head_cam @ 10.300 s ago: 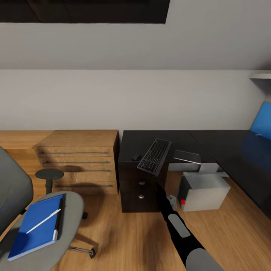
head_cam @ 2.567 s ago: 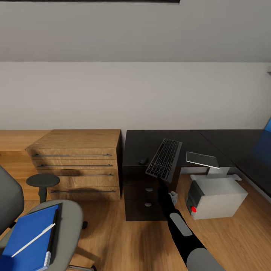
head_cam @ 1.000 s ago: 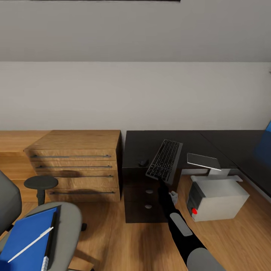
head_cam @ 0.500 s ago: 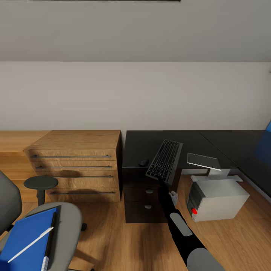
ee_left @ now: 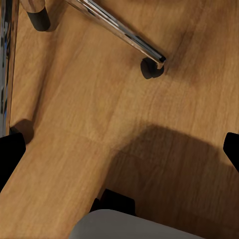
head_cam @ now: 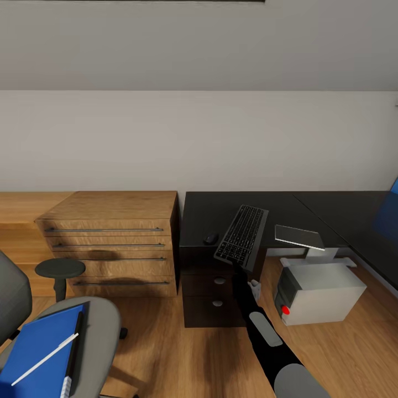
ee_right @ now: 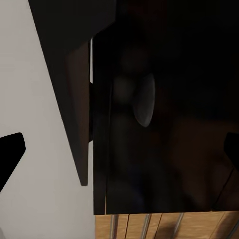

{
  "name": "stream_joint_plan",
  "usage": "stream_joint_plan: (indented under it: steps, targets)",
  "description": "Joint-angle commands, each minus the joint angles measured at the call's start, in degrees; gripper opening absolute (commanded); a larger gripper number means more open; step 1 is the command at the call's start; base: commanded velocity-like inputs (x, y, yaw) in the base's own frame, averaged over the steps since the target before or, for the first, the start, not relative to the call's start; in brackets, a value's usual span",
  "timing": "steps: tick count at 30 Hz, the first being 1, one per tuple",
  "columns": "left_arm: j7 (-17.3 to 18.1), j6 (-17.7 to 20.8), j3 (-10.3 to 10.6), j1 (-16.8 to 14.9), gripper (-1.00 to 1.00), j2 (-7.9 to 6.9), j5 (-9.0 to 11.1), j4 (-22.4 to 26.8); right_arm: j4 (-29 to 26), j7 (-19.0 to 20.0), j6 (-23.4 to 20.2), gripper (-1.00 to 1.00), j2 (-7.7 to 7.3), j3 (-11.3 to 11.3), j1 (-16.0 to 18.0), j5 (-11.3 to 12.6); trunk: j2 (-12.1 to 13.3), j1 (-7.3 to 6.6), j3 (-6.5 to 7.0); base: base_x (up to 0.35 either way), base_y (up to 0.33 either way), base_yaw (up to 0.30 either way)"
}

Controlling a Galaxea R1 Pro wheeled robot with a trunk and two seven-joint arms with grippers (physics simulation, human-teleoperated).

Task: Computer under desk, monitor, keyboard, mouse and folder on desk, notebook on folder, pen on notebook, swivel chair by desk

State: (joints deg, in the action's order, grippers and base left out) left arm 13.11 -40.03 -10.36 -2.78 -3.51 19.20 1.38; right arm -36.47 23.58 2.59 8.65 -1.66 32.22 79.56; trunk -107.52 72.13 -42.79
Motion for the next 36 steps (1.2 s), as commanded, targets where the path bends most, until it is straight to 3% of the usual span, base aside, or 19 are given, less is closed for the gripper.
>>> stream_joint_plan:
  steps: [1, 36]
  targets:
    - [0.6, -0.04, -0.45, -0.04, 1.0, -0.01, 0.22, -0.06, 0.04, 0.2, 0.27, 1.0, 0.0, -0.22, 0.04, 0.45, -0.02, -0.01, -0.05, 0.0, 0.0, 0.0]
    - [0.6, 0.04, -0.45, -0.04, 1.0, -0.1, 0.27, -0.06, -3.17, -6.41, 0.49, 1.0, 0.15, -0.23, 0.04, 0.15, -0.02, -0.01, -0.05, 0.0, 0.0, 0.0]
